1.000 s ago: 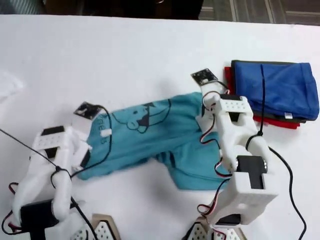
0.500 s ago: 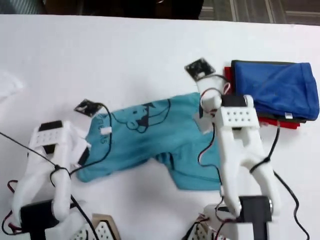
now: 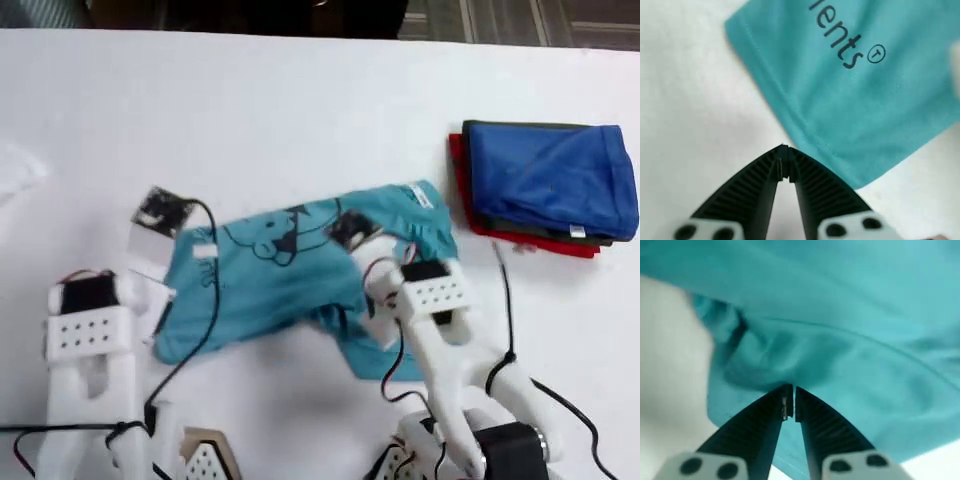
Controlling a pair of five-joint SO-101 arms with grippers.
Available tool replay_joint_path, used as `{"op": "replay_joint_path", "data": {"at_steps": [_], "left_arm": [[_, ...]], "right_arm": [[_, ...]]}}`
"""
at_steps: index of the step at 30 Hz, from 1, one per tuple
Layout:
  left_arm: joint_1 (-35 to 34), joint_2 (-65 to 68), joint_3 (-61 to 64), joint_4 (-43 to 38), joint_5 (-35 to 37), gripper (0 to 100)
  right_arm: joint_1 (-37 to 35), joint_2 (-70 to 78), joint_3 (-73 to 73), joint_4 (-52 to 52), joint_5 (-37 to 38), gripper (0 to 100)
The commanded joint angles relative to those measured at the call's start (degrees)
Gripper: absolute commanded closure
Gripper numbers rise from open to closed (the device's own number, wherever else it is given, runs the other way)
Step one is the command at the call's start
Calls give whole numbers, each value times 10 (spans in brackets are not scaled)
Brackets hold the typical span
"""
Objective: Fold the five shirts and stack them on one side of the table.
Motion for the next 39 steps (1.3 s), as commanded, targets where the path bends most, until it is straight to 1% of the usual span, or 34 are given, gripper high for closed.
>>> {"op": "replay_joint_path", "data": {"at_steps": [1,3,5,9,13,19,23,25,28,30,36,39], "left_arm": [[20,5,58,-91,18,974],[25,24,82,-138,26,975],[25,48,87,-169,27,975],[22,108,70,-199,27,975],[22,164,69,-238,28,975],[22,176,59,-243,80,974],[22,177,60,-244,82,974],[22,177,60,-244,81,974],[22,177,60,-244,81,974],[22,178,60,-244,81,974],[22,178,60,-244,82,974],[22,178,60,-244,82,974]], "right_arm": [[-34,-22,29,-20,8,981],[-58,-23,47,-15,33,981],[-72,-28,63,-15,54,981],[-65,-31,65,-7,62,981],[-65,-89,65,27,62,981],[-69,-245,66,100,67,981],[-63,-309,69,160,127,981],[-51,-312,69,177,149,961],[-20,-299,70,178,171,862],[-7,-288,70,178,200,807],[7,-247,70,180,266,793],[5,-233,70,182,277,791]]}}
